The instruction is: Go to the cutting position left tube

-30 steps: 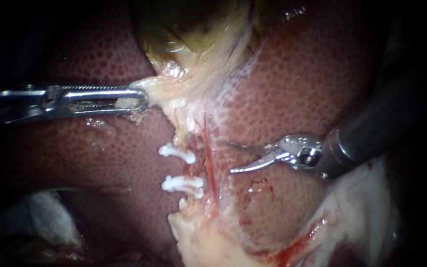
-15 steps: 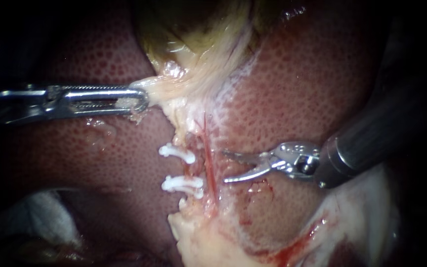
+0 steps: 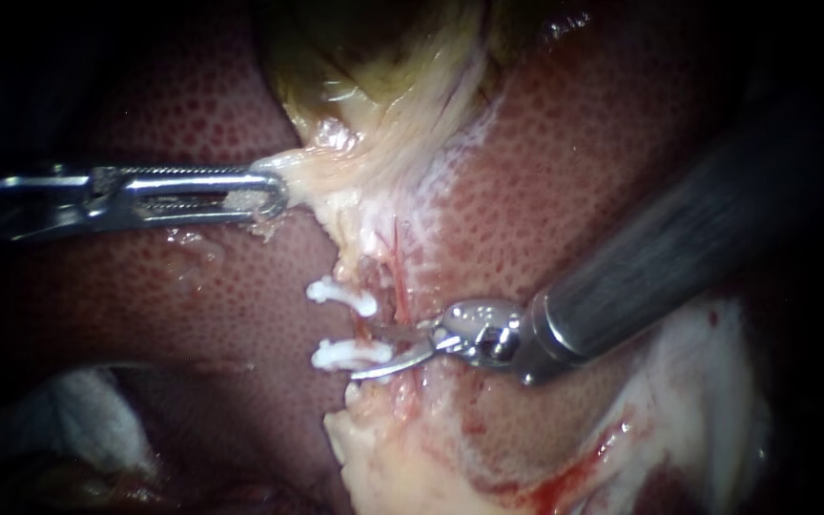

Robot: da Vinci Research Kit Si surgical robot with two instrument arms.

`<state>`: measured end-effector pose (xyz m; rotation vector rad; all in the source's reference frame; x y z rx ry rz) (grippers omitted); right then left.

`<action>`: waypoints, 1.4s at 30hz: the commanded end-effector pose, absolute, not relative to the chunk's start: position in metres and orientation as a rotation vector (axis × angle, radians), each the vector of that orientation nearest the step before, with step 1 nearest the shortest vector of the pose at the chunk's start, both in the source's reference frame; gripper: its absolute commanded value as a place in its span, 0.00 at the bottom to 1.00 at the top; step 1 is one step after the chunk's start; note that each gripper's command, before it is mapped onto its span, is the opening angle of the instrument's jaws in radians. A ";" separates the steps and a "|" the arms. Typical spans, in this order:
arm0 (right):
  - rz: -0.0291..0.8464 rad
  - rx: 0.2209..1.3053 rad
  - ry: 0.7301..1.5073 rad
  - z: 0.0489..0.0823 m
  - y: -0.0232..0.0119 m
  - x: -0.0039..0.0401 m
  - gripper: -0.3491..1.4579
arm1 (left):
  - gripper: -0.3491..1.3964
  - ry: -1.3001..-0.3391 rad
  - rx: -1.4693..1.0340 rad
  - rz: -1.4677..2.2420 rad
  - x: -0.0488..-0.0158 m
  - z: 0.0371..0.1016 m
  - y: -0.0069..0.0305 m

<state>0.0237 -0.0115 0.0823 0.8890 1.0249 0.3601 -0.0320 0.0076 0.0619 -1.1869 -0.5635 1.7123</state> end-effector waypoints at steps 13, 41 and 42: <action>0.368 0.891 1.033 0.0826 -0.0111 0.0260 0.98 | 0.00 -0.561 -1.184 1.715 -0.0322 0.0620 0.0075; 0.389 0.871 1.052 0.0832 -0.0104 0.0285 0.98 | 0.00 -0.559 -1.182 1.718 -0.0324 0.0622 0.0073; 0.389 0.871 1.052 0.0832 -0.0104 0.0285 0.98 | 0.00 -0.559 -1.182 1.718 -0.0324 0.0622 0.0073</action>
